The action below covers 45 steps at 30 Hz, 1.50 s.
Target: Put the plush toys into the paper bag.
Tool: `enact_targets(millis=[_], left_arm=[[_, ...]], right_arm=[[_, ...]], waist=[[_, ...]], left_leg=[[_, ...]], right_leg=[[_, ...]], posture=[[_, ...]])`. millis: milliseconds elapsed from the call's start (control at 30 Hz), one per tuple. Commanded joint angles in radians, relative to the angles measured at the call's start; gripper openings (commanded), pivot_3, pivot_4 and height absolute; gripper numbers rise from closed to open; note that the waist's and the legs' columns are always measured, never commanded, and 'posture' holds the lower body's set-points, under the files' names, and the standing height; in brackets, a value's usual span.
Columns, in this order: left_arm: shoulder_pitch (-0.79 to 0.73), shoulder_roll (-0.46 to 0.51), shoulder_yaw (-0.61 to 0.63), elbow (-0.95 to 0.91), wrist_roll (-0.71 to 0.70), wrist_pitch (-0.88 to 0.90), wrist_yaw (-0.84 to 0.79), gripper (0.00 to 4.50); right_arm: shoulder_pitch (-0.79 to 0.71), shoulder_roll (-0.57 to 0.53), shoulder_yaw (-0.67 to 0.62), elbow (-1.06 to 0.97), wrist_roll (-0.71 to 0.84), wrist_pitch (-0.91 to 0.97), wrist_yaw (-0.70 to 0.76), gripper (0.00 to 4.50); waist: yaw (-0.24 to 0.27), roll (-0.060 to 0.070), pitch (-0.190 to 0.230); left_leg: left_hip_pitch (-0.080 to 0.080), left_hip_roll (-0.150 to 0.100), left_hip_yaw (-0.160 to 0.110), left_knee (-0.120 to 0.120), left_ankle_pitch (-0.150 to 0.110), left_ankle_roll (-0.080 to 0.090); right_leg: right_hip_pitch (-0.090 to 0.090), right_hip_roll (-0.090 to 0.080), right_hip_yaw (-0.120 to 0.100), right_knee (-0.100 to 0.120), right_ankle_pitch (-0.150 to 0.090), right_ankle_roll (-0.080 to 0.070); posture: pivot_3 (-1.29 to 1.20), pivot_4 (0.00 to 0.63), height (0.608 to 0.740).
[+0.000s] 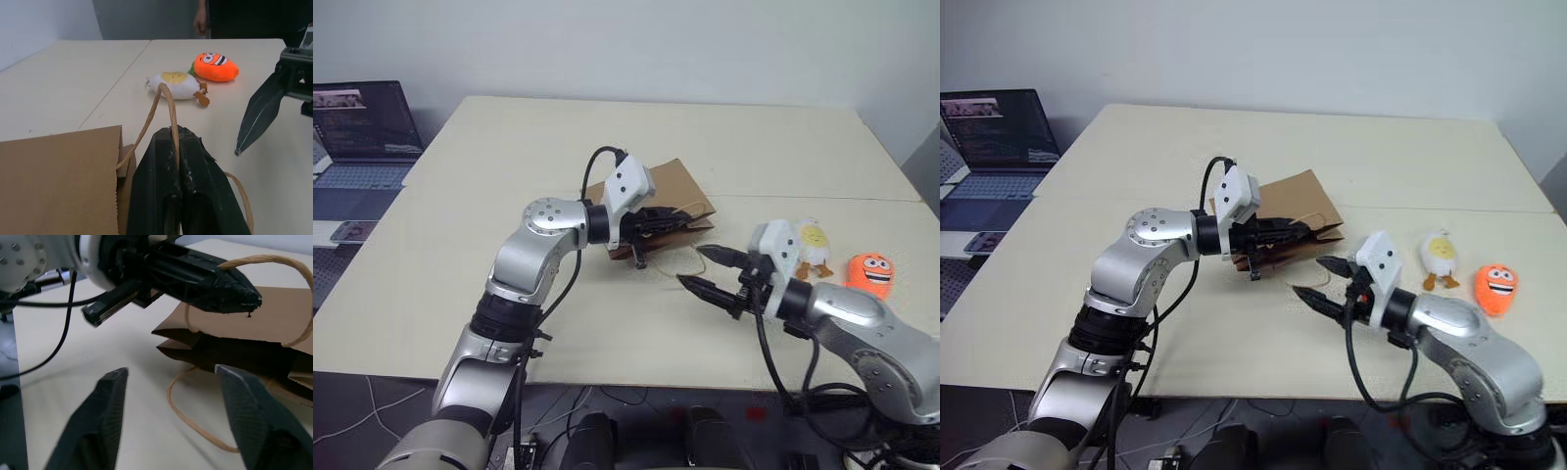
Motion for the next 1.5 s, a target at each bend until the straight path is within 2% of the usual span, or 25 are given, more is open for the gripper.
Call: enact_targets(millis=[33,167,200,400,800,1133,1367,1500], left_arm=[[-0.024,-0.008,0.032,-0.047,-0.051,0.029,0.011,0.00],[-0.031,-0.010,0.038,-0.064,-0.085,0.059,0.015,0.00],[-0.034,-0.010,0.038,-0.064,-0.090,0.063,0.018,0.00],[-0.049,-0.011,0.058,-0.065,-0.133,0.094,0.031,0.00],[-0.107,-0.037,0.151,-0.010,-0.249,0.188,0.080,0.00],[-0.140,-0.026,0.185,0.006,-0.337,0.273,0.070,0.00],[-0.171,-0.018,0.198,0.030,-0.365,0.288,0.074,0.00],[-0.201,0.016,0.204,0.049,-0.355,0.276,0.063,0.00]], right_arm=[[-0.036,0.037,0.014,0.028,0.002,0.022,-0.050,1.73],[-0.076,0.092,0.098,0.102,-0.075,-0.003,-0.092,0.26],[-0.090,0.102,0.117,0.127,-0.104,-0.015,-0.105,0.05],[-0.154,0.176,0.179,0.263,-0.253,-0.121,-0.159,0.05],[-0.219,0.361,0.147,0.458,-0.343,-0.226,-0.243,0.05],[-0.274,0.435,0.173,0.651,-0.452,-0.348,-0.276,0.05],[-0.333,0.493,0.224,1.006,-0.566,-0.505,-0.272,0.05],[-0.342,0.512,0.237,1.100,-0.598,-0.554,-0.248,0.05]], waist=[[0.000,0.000,0.000],[-0.003,0.000,0.000],[-0.003,0.000,0.000],[-0.004,0.000,0.000],[-0.005,0.000,0.000],[-0.008,0.000,0.000],[-0.017,0.000,0.000],[-0.024,0.000,0.000]], left_leg=[[0.000,0.000,-0.001,0.000,0.000,0.000],[0.000,0.000,-0.001,0.000,0.000,0.000],[0.000,0.000,-0.001,0.000,0.000,0.000],[0.000,0.000,0.000,-0.001,0.000,0.000],[0.001,0.000,-0.001,-0.002,0.000,0.000],[0.001,0.000,-0.001,-0.005,0.000,0.000],[0.001,0.000,-0.001,-0.006,0.000,0.000],[0.002,0.000,-0.001,-0.006,0.000,0.000]], right_leg=[[0.000,0.000,0.000,0.000,0.000,0.000],[0.000,0.000,0.000,0.000,0.000,0.000],[0.000,0.000,0.000,0.000,0.000,0.000],[-0.001,0.000,0.000,0.000,0.000,0.000],[-0.002,0.000,0.000,0.000,0.000,0.000],[-0.002,0.000,0.001,0.000,0.000,0.000],[-0.002,0.000,0.001,0.000,0.000,0.000],[-0.002,0.000,0.001,0.000,0.000,0.000]], posture=[[0.00,0.150,0.740],[0.00,0.150,0.740],[0.00,0.150,0.740],[0.00,0.150,0.740],[0.00,0.150,0.740],[0.00,0.150,0.740],[0.00,0.150,0.740],[0.00,0.150,0.740]])
